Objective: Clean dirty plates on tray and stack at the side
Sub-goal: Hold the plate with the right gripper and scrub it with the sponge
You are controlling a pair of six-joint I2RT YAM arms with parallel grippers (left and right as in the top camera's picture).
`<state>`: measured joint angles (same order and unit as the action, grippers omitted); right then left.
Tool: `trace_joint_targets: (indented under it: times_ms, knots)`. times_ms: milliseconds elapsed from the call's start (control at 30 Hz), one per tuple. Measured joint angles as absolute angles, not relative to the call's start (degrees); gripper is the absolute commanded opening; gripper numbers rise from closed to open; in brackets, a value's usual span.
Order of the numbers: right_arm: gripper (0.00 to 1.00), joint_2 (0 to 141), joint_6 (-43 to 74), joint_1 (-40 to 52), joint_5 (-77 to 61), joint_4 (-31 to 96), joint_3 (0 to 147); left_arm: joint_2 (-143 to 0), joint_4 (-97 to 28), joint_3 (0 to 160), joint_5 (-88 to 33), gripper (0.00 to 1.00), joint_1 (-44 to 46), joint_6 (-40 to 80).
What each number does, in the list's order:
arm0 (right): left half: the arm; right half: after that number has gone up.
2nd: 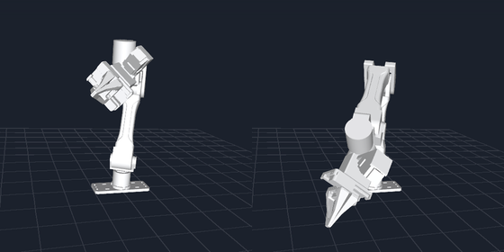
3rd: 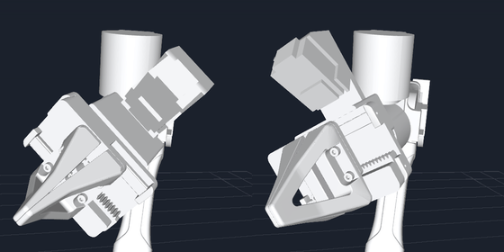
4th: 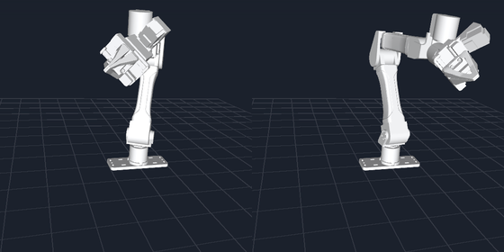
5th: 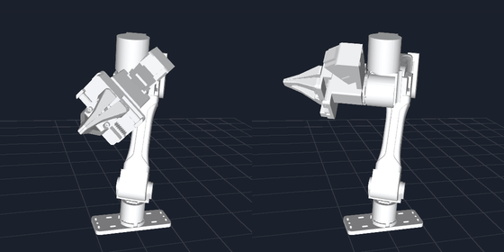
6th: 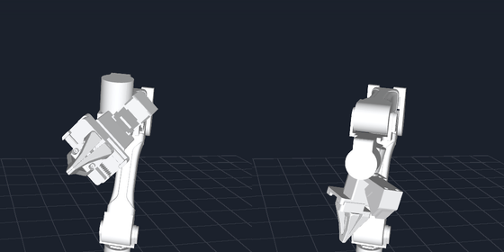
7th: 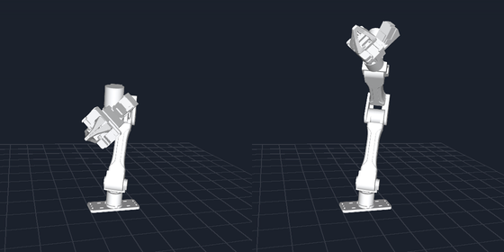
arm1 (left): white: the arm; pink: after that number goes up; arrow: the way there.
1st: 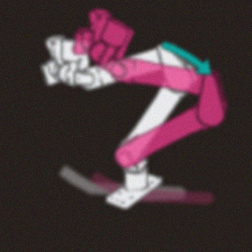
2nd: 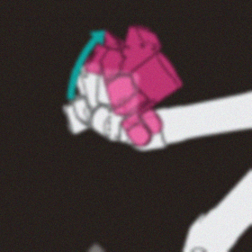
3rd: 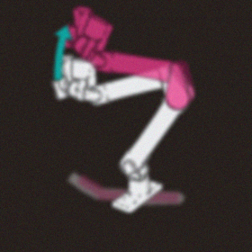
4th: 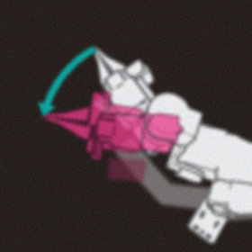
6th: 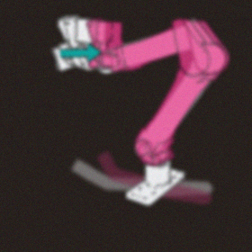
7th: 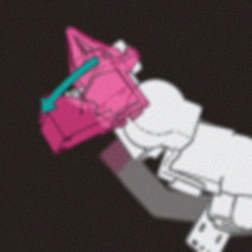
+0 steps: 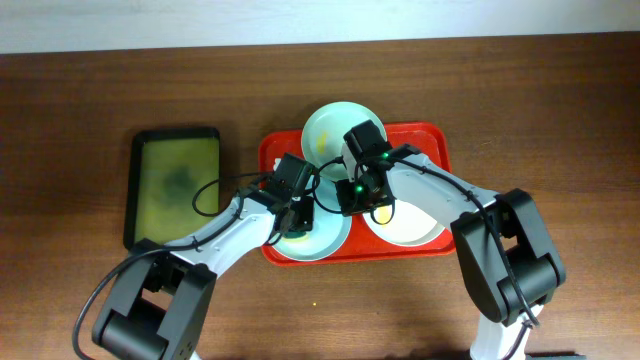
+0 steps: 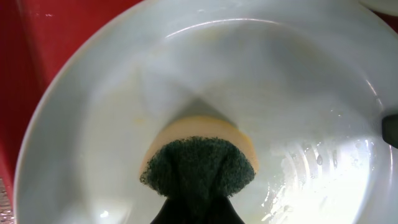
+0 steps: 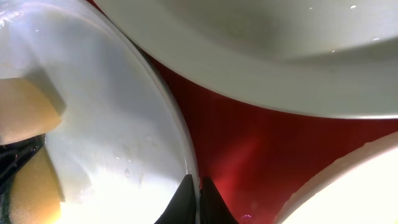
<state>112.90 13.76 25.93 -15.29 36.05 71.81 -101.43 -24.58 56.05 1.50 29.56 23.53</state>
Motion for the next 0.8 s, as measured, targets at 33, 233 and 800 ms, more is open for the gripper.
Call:
trace_joint_targets:
  times_ms: [33,233,800]
  knots:
    - [0.04,112.90,13.76,25.93,-15.29,36.05,71.81,-101.60,-24.53,56.05,1.39,0.00,29.56,23.55]
    - [0.04,112.90,13.76,25.93,-15.25,35.86,71.81,-102.61,-23.62,56.62,1.28,0.00,30.13,23.55]
    - [0.04,112.99,13.78,25.93,-15.25,35.70,71.81,-103.72,-27.05,57.74,16.62,0.00,32.51,25.89]
